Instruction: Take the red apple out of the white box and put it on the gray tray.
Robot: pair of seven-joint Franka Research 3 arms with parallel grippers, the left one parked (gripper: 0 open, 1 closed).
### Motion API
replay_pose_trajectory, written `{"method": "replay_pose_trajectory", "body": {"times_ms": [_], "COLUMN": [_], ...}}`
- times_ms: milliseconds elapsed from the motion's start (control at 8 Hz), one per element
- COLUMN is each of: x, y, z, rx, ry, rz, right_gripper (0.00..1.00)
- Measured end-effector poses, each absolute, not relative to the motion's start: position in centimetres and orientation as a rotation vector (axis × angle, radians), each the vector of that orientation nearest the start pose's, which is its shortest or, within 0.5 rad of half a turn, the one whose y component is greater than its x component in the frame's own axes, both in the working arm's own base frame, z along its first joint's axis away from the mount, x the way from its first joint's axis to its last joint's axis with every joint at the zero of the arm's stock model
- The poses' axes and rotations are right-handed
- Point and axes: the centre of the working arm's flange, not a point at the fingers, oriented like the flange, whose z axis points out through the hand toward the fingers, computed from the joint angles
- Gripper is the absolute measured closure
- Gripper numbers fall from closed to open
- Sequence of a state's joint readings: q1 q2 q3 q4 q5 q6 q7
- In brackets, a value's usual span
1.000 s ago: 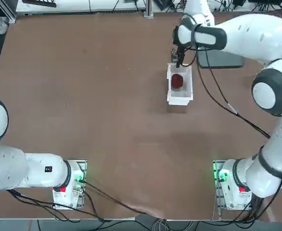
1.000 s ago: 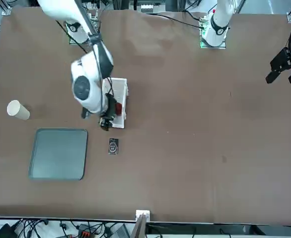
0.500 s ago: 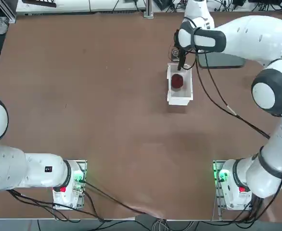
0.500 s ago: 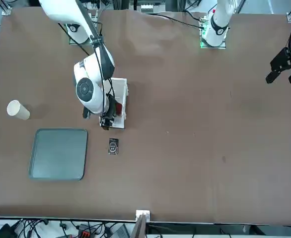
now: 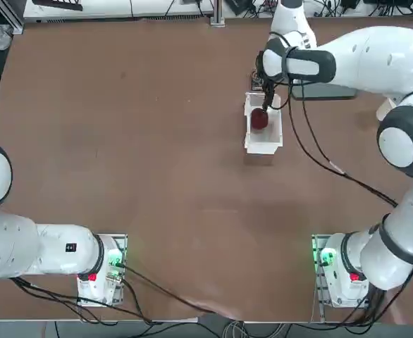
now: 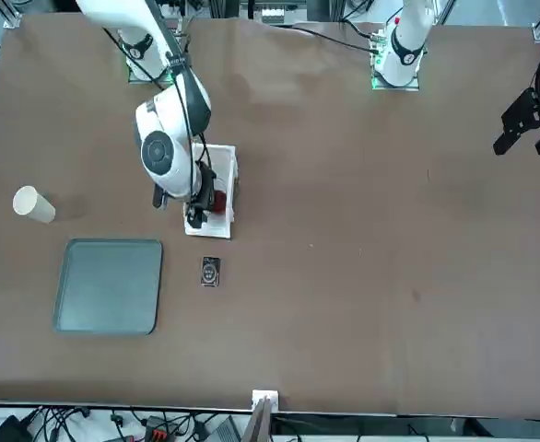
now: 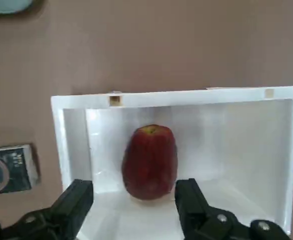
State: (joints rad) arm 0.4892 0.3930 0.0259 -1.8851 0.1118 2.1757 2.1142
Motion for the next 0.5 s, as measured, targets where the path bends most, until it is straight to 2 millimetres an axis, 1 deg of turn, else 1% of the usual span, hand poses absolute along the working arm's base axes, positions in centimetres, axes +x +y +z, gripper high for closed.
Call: {"method": "replay_pose_trajectory", "body": {"times_ms": [375,500], "x": [52.64,52.70], "y": [31.17,31.01], "z": [28.01,27.83], "rx": [-2.193,-2.191], "ry": [2.375,2.368], "rz": [0.192,0.176], "right_gripper": [0.00,0.00]}}
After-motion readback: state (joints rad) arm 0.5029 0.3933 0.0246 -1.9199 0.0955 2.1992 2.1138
